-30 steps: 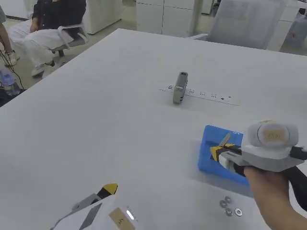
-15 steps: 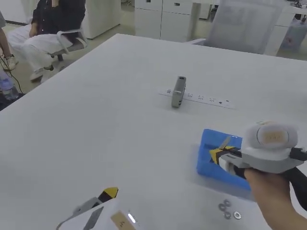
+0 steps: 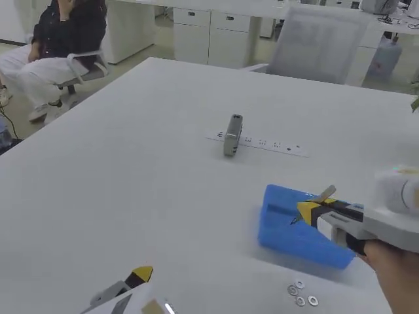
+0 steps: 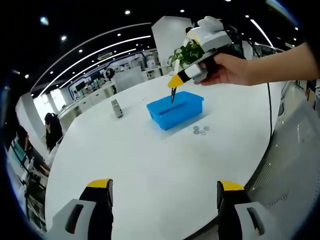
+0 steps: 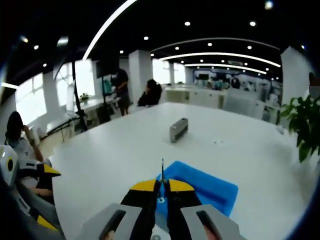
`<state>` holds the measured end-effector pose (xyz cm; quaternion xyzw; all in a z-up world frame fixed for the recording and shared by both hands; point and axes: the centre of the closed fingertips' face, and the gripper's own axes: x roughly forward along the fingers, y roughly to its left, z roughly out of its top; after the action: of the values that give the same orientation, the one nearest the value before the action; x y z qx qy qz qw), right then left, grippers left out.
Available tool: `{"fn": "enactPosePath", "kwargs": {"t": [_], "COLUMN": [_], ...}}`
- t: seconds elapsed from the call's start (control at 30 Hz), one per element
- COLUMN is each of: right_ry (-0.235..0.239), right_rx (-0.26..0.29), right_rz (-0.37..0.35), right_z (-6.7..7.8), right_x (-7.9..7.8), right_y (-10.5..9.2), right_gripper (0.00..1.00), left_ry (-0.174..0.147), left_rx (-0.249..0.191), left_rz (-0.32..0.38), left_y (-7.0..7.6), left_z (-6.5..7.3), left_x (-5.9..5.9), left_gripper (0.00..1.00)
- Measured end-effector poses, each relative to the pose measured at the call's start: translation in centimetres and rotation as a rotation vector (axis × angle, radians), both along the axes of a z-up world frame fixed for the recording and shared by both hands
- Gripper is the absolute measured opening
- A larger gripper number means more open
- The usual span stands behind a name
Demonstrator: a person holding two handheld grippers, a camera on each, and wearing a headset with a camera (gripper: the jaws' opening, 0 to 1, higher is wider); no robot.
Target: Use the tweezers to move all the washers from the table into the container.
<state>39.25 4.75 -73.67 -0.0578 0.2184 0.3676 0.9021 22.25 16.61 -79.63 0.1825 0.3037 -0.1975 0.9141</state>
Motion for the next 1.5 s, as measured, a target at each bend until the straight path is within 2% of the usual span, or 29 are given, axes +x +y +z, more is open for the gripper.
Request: {"fn": "enactPosePath", "kwargs": {"t": [0.17, 0.27, 0.63, 1.0, 1.23, 1.3, 1.5], "right_ry": [-0.005, 0.008, 0.088, 0.151, 0.165, 0.184, 0.169], "right_rx": [0.005, 0.010, -0.036, -0.079, -0.088, -0.067, -0.082], "right_rz": [0.007, 0.012, 0.011, 0.000, -0.014, -0.023, -0.020], "right_z": [0.4, 0.0, -3.8, -7.1, -7.8, -8.0, -7.8], "right_x": [-2.1, -3.0, -4.9, -5.1, -4.9, -4.7, -4.8], "right_y": [-0.3, -0.5, -1.3, -2.1, -2.2, -2.2, -1.8], "right_gripper": [0.03, 0.03, 0.03, 0.03, 0.03, 0.03, 0.03], "left_ry": [0.003, 0.004, 0.010, 0.015, 0.017, 0.016, 0.018], "left_rx": [0.001, 0.003, 0.009, 0.018, 0.025, 0.024, 0.028], "left_rz": [0.000, 0.000, 0.006, 0.004, 0.004, 0.007, 0.010], "left_y": [0.0, 0.0, 0.2, 0.2, 0.2, 0.3, 0.3], "left_z": [-0.1, -0.1, -0.3, -0.4, -0.5, -0.5, -0.5], "left_x": [0.0, 0.0, 0.0, 0.0, 0.0, 0.0, 0.0], "left_gripper": [0.88, 0.88, 0.88, 0.88, 0.88, 0.88, 0.88]}}
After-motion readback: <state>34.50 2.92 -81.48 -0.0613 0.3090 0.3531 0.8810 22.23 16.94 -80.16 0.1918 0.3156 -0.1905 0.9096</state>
